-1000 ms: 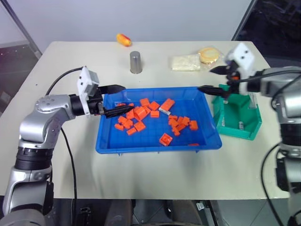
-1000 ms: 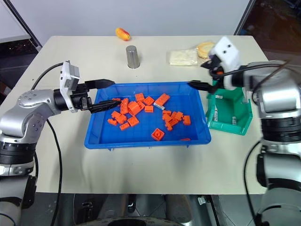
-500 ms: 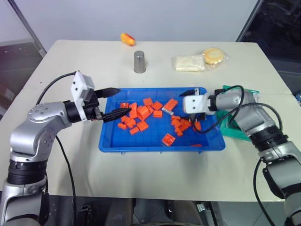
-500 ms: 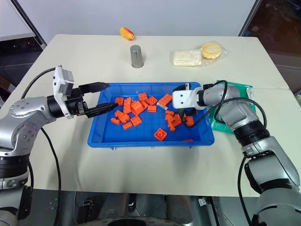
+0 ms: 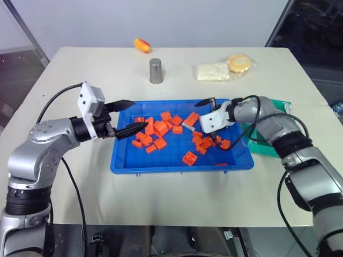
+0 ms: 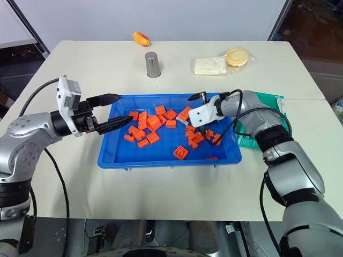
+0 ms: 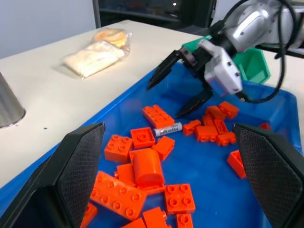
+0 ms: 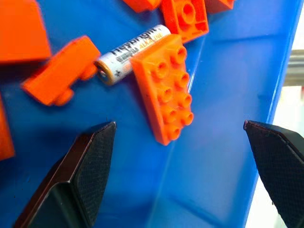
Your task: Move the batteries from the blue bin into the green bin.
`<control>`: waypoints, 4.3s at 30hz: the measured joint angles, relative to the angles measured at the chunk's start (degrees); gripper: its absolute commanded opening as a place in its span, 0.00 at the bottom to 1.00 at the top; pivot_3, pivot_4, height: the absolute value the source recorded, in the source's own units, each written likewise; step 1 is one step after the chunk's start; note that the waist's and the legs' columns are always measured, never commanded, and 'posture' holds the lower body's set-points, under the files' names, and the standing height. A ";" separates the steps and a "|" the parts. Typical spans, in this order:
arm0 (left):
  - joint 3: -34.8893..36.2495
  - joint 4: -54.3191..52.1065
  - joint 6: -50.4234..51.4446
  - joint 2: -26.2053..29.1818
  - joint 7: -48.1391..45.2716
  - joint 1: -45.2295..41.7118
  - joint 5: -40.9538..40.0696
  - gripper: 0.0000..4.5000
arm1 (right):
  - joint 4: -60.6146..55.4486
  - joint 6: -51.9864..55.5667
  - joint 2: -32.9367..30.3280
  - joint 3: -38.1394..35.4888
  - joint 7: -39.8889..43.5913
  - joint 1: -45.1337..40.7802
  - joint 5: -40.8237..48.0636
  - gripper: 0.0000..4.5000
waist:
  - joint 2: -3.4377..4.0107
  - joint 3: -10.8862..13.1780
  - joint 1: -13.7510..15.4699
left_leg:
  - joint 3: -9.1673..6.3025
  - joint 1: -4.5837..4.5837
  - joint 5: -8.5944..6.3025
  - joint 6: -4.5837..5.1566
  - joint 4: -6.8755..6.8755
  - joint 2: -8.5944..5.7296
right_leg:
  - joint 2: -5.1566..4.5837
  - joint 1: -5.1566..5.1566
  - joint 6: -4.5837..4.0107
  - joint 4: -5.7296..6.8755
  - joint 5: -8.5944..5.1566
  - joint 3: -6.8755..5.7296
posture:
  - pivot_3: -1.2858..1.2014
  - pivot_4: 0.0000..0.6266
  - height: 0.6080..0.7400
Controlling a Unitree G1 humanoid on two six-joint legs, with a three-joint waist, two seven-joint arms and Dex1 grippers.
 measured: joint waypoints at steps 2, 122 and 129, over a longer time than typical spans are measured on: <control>0.00 -0.10 0.03 0.00 0.09 0.00 -0.22 1.00 | 2.18 -1.87 0.58 0.56 -2.46 -1.03 -1.77 0.98 | 0.00 0.00 -0.03 | 0.00 0.03 0.00 0.00 -0.01 0.00 | 0.00 0.00 0.00 0.03 0.00 0.00 | 0.52 0.24 1.00; -0.05 -4.16 -1.37 -2.22 5.88 4.32 -0.98 1.00 | -13.94 70.47 6.62 -9.19 12.10 4.39 34.12 0.81 | -0.02 0.00 0.03 | -0.03 0.04 0.00 0.00 -0.08 0.02 | 0.04 0.00 -0.01 0.01 -0.01 -0.02 | 0.52 0.24 1.00; 0.09 -4.67 -1.17 -2.20 6.51 5.04 -1.13 1.00 | -5.95 61.36 7.09 -7.25 16.31 1.06 30.07 0.76 | -0.03 -0.01 -0.11 | -0.02 0.11 0.00 0.00 -0.08 0.03 | 0.06 0.05 -0.01 0.02 -0.01 -0.01 | 0.52 0.24 1.00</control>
